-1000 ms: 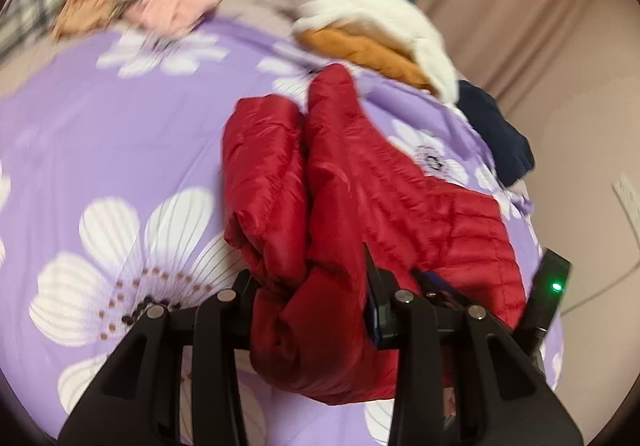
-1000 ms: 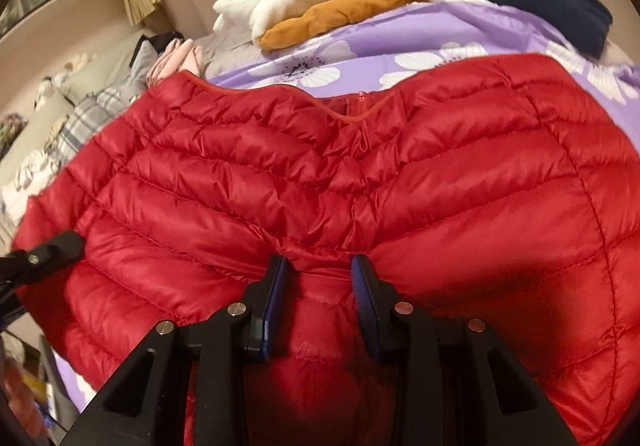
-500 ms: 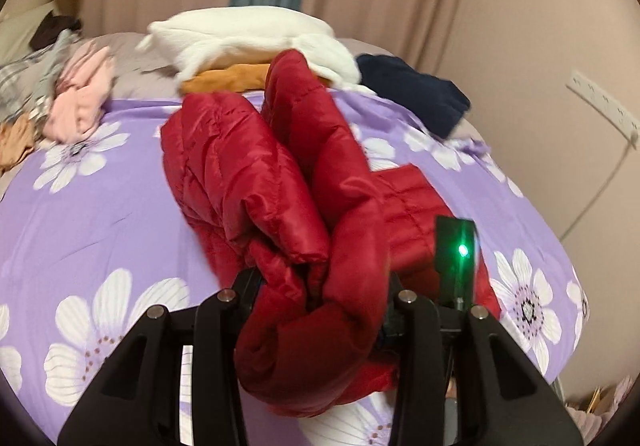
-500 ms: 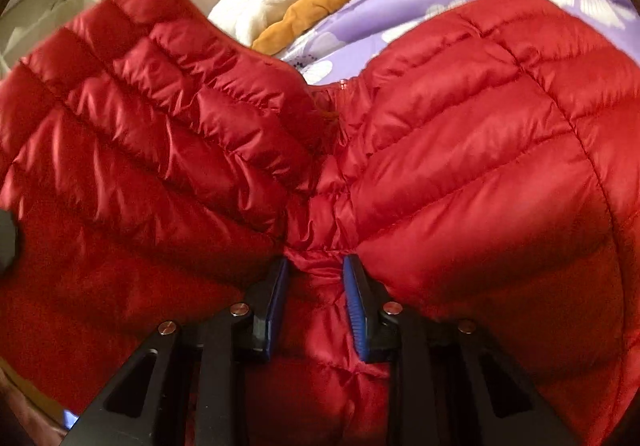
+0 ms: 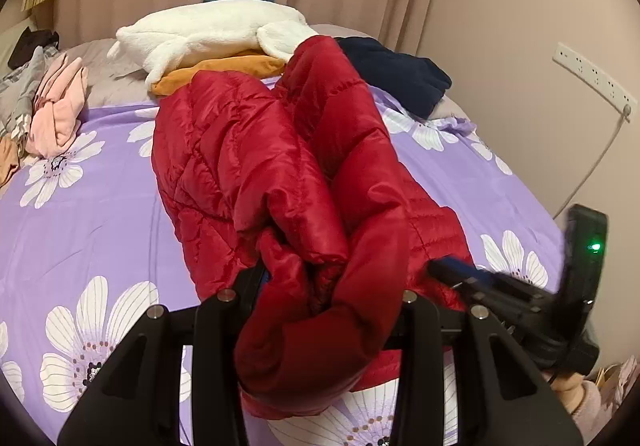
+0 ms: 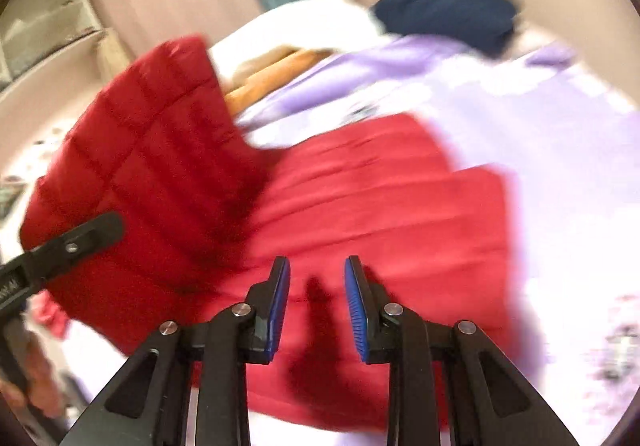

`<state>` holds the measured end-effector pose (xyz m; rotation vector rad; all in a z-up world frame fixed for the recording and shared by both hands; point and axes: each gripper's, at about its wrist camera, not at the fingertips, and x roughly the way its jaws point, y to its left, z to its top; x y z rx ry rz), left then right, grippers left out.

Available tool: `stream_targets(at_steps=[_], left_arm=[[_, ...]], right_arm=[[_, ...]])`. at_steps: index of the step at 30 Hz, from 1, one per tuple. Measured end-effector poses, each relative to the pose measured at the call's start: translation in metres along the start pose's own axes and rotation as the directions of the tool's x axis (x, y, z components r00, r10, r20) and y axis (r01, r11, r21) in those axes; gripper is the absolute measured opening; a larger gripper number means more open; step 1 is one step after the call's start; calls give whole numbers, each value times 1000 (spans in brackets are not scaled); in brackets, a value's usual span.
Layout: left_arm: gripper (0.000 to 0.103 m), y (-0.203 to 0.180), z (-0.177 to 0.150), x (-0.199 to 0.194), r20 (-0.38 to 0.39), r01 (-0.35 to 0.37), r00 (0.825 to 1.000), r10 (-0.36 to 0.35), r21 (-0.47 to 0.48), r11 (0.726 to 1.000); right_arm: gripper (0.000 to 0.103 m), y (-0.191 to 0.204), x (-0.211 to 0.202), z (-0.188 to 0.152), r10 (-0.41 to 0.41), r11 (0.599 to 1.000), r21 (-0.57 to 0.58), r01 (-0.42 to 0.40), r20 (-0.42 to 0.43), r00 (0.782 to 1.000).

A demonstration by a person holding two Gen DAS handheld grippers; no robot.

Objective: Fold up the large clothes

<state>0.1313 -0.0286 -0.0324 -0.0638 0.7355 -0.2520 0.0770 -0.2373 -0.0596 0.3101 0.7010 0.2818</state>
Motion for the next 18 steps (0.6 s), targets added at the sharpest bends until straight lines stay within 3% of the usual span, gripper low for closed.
stream_targets(at_steps=[3,5,10,18], left_arm=[[39,-9,-1,1,-3,-1,1000,1,23,1000],[39,-16,-1,2,-5,0,1000,0,38,999],[39,-30,-3,7,-18,5,1000,-3,78,997],[39,-47,-9,23,-73,29,997,-18,149,988]], right_arm=[[28,-21,-9,-2,-84,996,43,82,39,996],[28,-33,-4,-8,-115,991,76,113,15,993],[28,-35,21,-17,-90,992,85,94,-44,995],[28,-47,30,-21,-21,991,129,31,-74,997]])
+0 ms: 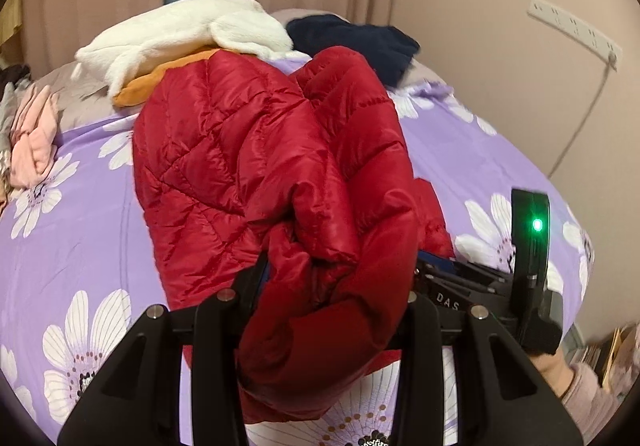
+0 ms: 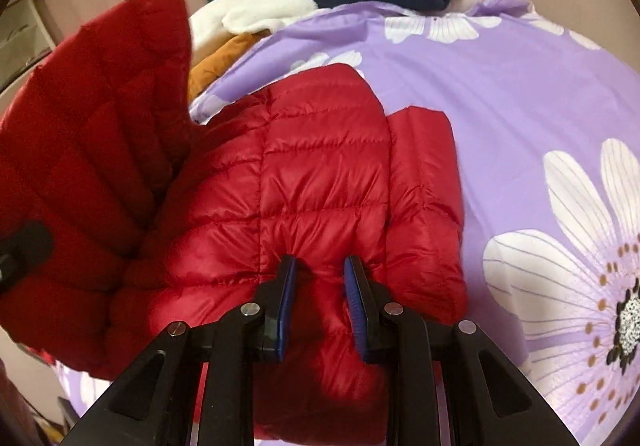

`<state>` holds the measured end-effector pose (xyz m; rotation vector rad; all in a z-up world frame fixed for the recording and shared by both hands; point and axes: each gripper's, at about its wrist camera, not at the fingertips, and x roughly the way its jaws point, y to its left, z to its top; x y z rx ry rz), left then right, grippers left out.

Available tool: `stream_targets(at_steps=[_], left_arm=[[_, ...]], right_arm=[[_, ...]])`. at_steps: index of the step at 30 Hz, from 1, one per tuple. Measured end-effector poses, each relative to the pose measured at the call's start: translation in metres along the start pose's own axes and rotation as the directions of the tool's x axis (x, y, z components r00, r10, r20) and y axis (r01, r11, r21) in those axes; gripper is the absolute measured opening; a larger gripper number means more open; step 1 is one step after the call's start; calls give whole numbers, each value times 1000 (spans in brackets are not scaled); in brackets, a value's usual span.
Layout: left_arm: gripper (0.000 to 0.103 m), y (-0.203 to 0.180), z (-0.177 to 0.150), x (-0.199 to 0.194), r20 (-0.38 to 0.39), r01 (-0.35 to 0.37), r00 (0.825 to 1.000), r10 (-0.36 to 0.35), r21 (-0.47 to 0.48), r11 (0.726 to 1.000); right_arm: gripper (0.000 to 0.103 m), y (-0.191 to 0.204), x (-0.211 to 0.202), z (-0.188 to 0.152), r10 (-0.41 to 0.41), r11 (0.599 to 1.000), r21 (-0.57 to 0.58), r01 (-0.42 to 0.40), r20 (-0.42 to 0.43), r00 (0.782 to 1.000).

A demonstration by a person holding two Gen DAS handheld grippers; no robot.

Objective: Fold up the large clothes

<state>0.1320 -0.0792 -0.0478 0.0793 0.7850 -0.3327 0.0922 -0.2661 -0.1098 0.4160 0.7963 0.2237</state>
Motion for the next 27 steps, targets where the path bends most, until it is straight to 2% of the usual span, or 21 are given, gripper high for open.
stream_targets(at_steps=[3,7,10,12,15,17,18,20,22,25,27], left_arm=[[42,-10,-3,15,-46,23,999,-20,52,998],[45,-13,-10,36,-107,50,993,-42,74,996],[48,-14,-12,37,-112,72,992,-61,98,993],[51,-14,-12,38,-116,87,990,-74,106,991],[53,-16,-12,40,-125,88,989,-74,114,990],[54,-17,-13,41,-128,90,989,-75,117,989],[55,-18,-13,41,-128,91,989,-76,119,989],[57,-20,-14,43,-130,94,988,-78,125,988],[57,-22,-14,43,-133,91,988,-73,136,986],[58,-22,-16,43,-133,89,989,-70,141,986],[59,-23,-16,43,-135,90,988,-71,143,986]], right_arm=[[28,-2,3,0,20,1000,6,-20,-12,1000],[28,-16,7,11,79,995,57,-77,-30,996],[37,-33,-3,16,145,980,141,-142,-7,989],[50,-40,-15,19,181,964,189,-185,40,983],[59,-50,-32,27,274,923,247,-296,120,954],[66,-52,-35,33,371,877,270,-397,142,918],[71,-51,-34,36,406,859,278,-429,140,903],[72,-42,-25,44,465,833,289,-472,96,880],[72,-33,-11,57,539,797,299,-524,38,842],[72,-14,1,70,547,808,274,-521,-19,837],[72,4,7,75,520,840,221,-496,-65,851]])
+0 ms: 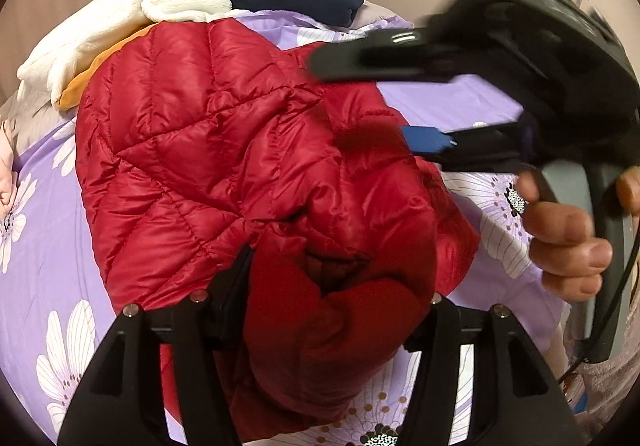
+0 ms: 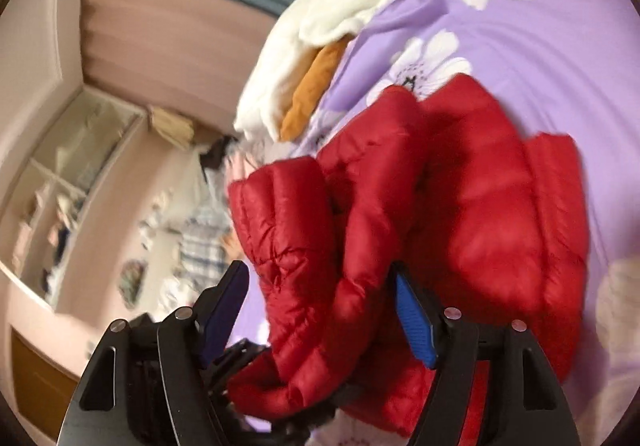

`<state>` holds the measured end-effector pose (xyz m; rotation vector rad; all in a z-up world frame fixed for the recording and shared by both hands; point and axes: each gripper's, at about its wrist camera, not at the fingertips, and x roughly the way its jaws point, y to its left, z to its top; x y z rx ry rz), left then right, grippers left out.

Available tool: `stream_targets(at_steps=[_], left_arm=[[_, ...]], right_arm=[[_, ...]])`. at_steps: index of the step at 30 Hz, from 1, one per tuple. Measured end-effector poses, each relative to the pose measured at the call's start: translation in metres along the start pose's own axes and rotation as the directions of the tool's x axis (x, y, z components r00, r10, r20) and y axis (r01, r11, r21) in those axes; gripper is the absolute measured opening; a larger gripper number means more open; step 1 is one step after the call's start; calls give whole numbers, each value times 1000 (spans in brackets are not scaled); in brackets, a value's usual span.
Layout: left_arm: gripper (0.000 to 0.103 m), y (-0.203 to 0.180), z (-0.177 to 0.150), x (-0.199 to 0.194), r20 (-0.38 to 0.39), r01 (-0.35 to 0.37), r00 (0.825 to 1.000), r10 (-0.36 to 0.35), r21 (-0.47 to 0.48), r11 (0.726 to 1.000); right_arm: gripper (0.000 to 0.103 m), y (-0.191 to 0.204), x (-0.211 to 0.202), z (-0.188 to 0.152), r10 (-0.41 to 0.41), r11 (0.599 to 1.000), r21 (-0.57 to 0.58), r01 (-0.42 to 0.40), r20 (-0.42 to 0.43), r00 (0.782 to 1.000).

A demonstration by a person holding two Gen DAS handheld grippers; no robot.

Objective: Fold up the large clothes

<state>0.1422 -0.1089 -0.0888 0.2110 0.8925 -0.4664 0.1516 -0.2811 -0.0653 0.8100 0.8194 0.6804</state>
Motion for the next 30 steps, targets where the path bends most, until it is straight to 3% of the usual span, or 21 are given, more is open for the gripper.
stream_targets(at_steps=[1,2,3,6,10,13,15,17,19,21,25,30], left_arm=[[60,0,-1,0,-1,1,1000,-1,0,1000],[61,0,0,1,-2,-1,1000,1,2,1000],[63,-1,0,1,-4,-2,1000,2,2,1000],[63,1,1,2,-6,9,1000,-9,-16,1000],[63,7,5,-7,-2,59,998,-60,-61,996],[63,12,6,-30,11,159,987,-158,-112,981],[66,22,4,-54,60,247,969,-240,-155,957],[67,33,2,-73,117,271,960,-253,-184,945],[69,47,2,-82,156,240,965,-209,-219,946],[69,65,2,-81,163,165,979,-122,-277,947],[66,89,2,-61,130,125,988,-81,-376,918],[42,97,8,-41,94,90,994,-56,-412,907]], right_arm=[[72,5,8,0,-22,999,-27,21,-23,999],[61,7,12,-1,-36,999,-38,35,-33,999],[39,10,17,-1,-66,996,-60,63,-42,997],[17,11,16,-7,-148,983,-111,145,-18,989],[12,2,7,-11,-152,983,-97,155,41,988],[11,-6,-6,-13,-142,987,-62,147,83,986],[11,-8,-14,-13,-147,986,-63,155,109,983],[11,-12,-19,-13,-155,985,-59,163,123,980],[11,-17,-19,-13,-162,985,-42,168,123,979],[11,-22,-19,-15,-160,986,-18,164,126,979],[11,-30,-18,-19,-159,987,5,160,130,979],[11,-39,-17,-21,-169,986,21,167,124,978]])
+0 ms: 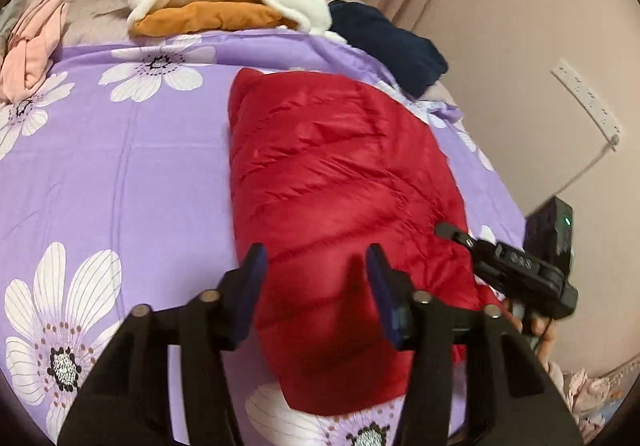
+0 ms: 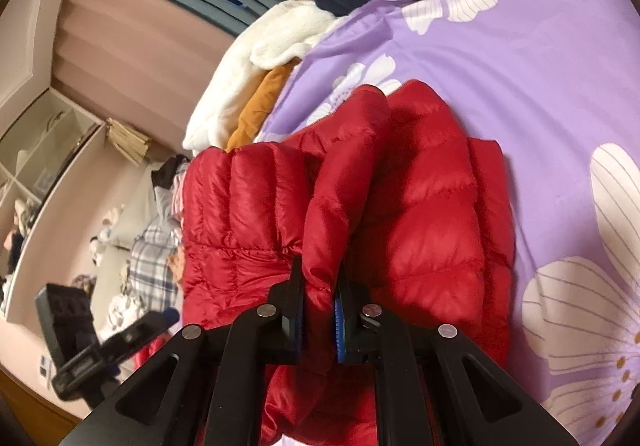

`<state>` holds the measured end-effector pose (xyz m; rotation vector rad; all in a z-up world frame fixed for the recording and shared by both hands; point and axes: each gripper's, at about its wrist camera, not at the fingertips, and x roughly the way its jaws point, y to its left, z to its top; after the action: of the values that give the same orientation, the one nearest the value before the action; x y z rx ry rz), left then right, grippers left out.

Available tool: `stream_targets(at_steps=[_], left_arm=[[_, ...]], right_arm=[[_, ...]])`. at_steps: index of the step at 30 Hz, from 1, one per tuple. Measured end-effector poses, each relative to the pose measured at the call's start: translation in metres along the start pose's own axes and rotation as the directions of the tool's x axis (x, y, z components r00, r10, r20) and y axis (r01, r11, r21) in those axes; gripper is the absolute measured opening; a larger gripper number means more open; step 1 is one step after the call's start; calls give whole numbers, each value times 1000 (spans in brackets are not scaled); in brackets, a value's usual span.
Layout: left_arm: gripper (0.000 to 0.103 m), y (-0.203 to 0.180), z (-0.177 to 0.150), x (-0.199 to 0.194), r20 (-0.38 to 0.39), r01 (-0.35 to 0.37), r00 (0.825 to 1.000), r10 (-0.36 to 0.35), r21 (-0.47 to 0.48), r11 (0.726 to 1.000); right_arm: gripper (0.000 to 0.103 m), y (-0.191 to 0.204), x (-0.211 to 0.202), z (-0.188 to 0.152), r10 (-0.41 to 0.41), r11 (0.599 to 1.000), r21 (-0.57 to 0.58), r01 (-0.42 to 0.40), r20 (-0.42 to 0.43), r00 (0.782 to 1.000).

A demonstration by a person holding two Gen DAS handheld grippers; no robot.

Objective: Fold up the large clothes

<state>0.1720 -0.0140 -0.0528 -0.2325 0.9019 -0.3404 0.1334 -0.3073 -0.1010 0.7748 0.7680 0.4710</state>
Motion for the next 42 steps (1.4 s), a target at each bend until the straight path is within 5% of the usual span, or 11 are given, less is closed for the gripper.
stream_targets(at_steps=[2,8,12,17,23,31,39,42], left_arm=[[34,-3,12,10,-2,4,1000,-4,2,1000],[33,-11,38,28,46,-39,998,38,33,999],[33,-1,43,77,-86,-33,996,32,-13,999],[34,-6,39,83,-96,-47,994,50,35,998],[34,-9,40,84,-99,-63,993,68,55,997],[34,-12,39,85,-91,-87,991,94,73,994],[34,-18,31,82,-62,-104,992,110,103,989],[34,-25,26,83,-47,-121,991,128,137,983]], right_arm=[[11,-4,1,-2,-2,1000,9,2,-3,1000],[11,-7,1,-8,-10,1000,-8,10,4,1000],[11,-12,2,-12,-20,1000,-4,20,10,1000],[14,-11,-10,-16,-47,999,-12,47,19,999],[16,31,-58,-23,-132,970,-186,158,140,981],[16,113,-59,-41,28,890,-457,2,59,998],[16,97,-15,-85,-214,799,-581,155,-34,976],[12,78,-8,-95,-227,804,-572,160,-48,973]])
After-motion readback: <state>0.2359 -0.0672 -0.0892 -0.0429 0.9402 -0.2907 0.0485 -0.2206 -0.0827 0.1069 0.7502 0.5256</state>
